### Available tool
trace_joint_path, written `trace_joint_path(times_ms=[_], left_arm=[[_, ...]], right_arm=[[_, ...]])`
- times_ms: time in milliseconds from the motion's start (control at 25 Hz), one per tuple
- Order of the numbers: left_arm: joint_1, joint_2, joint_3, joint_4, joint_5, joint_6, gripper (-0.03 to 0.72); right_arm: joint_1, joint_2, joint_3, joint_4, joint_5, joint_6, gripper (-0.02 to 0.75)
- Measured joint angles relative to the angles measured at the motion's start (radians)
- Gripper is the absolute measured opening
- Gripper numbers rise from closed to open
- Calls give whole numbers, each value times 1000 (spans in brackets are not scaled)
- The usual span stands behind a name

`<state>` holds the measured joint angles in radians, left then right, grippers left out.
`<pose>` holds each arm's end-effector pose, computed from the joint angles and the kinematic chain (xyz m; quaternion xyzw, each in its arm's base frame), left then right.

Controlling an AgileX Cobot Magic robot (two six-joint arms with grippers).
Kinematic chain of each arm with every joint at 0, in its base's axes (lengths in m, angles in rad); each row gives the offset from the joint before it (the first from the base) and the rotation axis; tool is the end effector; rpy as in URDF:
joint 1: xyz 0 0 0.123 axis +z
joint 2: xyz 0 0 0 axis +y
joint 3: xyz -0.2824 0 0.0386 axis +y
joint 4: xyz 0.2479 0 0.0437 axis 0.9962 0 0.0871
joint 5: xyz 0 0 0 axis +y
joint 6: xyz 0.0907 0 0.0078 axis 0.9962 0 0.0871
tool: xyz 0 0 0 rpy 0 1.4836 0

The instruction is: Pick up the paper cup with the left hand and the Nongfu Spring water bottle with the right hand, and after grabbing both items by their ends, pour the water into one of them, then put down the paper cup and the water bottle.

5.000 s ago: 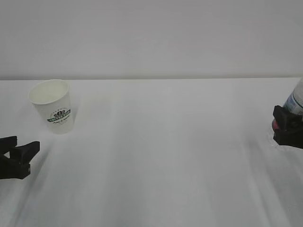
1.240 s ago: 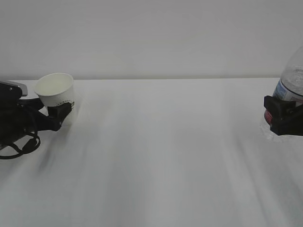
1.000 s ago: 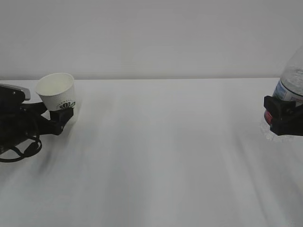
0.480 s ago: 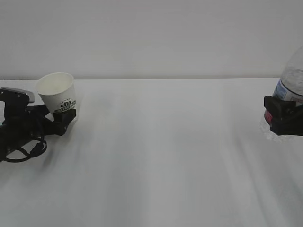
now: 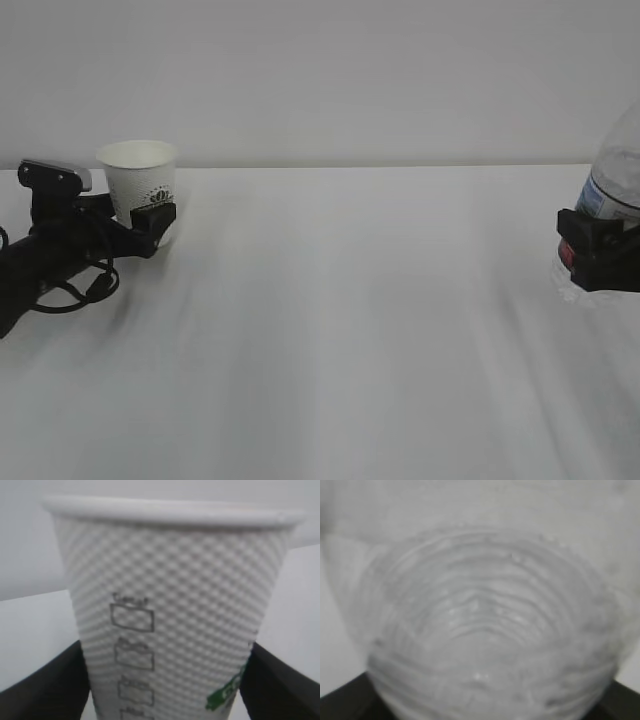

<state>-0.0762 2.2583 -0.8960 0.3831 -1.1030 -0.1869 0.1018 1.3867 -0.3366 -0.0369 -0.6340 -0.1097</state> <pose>0.3837 -0.0597 0.0658 0.1333 0.7598 -0.1570 0.6167 0.2322 0.0257 0.1848 -0.1042 0.8067 -0.0021 0.5817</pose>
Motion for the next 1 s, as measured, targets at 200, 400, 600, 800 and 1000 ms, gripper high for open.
trace_joint_path(times_ms=[200,400,600,800,1000], left_arm=[[-13,2,-9,0,2,-4,659],[-13,3,-9,2,0,-5,603],[-13,3,-9,12,-7,-5,593],[-13,3,-9,16,-32,-7,591],[-13,-29,20,69,-32,-14,591]], right_arm=[[0,0,0,0,6,0,530],[0,0,0,0,6,0,530],[0,0,0,0,6,0,530],[0,0,0,-2,8,0,530],[0,0,0,-2,8,0,530]])
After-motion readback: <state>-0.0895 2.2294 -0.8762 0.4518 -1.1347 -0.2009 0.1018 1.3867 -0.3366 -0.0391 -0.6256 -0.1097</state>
